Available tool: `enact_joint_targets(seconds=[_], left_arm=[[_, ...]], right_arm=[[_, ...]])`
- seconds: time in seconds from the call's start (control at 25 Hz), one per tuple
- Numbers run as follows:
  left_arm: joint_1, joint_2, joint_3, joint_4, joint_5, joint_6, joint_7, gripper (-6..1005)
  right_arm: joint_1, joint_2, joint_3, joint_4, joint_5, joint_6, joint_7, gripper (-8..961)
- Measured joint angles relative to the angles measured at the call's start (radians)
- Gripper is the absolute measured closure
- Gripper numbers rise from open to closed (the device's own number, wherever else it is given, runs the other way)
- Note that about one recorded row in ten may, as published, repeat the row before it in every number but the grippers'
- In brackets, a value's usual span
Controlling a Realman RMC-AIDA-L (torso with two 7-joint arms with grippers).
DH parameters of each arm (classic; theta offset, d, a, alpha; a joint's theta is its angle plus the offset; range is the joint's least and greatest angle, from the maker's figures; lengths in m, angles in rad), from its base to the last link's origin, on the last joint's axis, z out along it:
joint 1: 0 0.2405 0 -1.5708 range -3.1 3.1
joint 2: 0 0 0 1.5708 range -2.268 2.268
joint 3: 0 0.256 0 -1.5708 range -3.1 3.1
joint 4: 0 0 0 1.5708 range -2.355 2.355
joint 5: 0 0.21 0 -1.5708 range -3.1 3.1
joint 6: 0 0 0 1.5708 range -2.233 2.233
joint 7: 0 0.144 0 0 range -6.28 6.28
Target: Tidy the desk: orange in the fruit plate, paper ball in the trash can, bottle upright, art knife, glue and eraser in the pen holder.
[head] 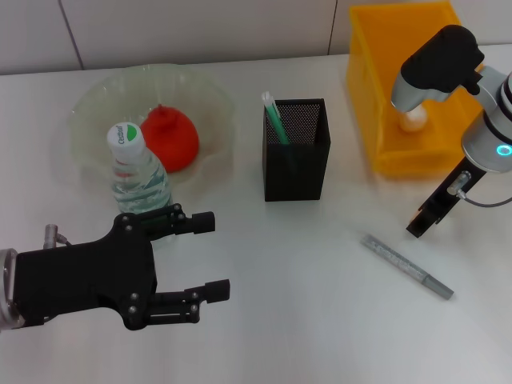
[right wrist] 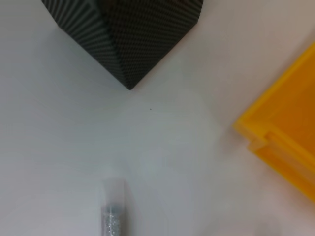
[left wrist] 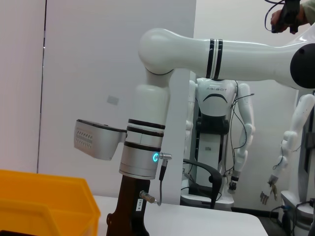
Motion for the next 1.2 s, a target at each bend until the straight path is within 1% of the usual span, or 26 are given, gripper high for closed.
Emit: enact_joint_targets(seconds=[0.4,0.6,0.84,1.0,1.2], left_arm=[[0.001,0.0,0.0,0.0,-0.001,0.002,0.0,197],[0.002,0.0,0.0,0.0,-0.001,0.002,0.001,197],[0.003,0.0,0.0,0.0,-0.001,0.003,0.002,197],[0.003,0.0,0.0,-0.001,-0.001,0.003,0.002,197],[0.003,0.0,0.0,-0.003,-0.001,0.002,0.005,197]], right_arm=[[0.005,0.001,-0.005,0.002,0.0,0.003,0.017,416],[0.011,0.001,-0.007,0.011,0.0,0.004,0.027,567],[0.01,0.002,-0.007,-0.019,0.002,-0.013,0.035,562],[-0.001,0.005,-0.007,-0.076,0.007,-0.039,0.042,559],[-0.037,0.009,-0.007,-0.194,0.046,-0.073,0.045,556]])
